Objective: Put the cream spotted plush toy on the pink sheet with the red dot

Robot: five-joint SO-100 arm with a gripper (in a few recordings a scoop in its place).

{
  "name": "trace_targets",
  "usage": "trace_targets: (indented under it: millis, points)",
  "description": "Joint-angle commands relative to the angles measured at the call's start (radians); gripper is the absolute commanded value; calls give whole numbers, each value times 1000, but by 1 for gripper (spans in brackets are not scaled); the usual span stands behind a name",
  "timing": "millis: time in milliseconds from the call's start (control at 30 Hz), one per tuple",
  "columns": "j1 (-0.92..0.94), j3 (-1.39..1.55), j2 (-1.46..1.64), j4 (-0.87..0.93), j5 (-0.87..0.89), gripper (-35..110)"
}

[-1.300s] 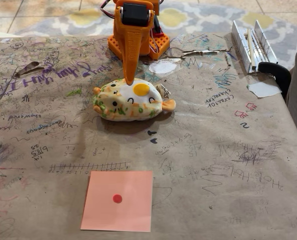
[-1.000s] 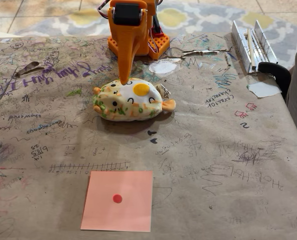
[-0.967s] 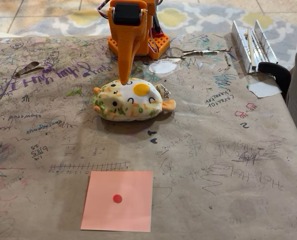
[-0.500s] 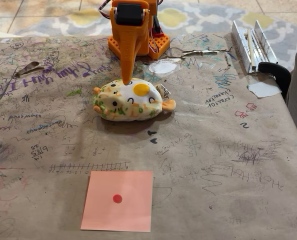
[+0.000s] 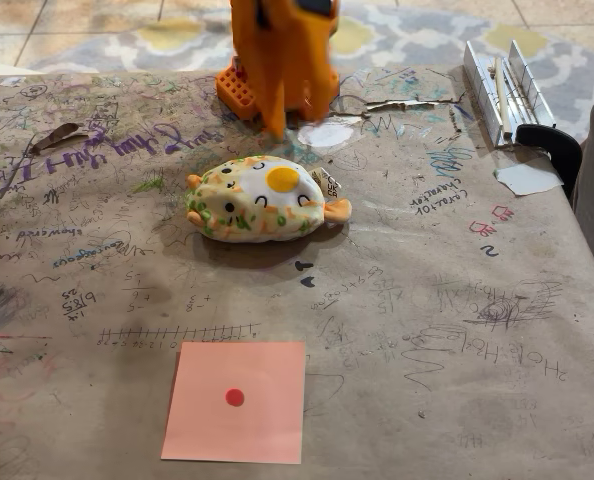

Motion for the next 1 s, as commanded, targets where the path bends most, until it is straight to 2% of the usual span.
trace_targets:
  millis: [0, 100, 233, 500, 700, 767, 833, 933, 967]
  points:
    - [-29, -273, -94, 264, -365, 31]
    - [15, -282, -156, 296, -466, 31]
    - [175, -184, -229, 273, -653, 31]
    - [376, -67, -532, -41, -845, 32]
    - [370, 15, -718, -196, -867, 32]
    - [342, 127, -759, -390, -841, 31]
    - [337, 94, -785, -364, -828, 27]
    - [316, 60, -847, -374, -753, 3]
    - [314, 51, -861, -385, -727, 0]
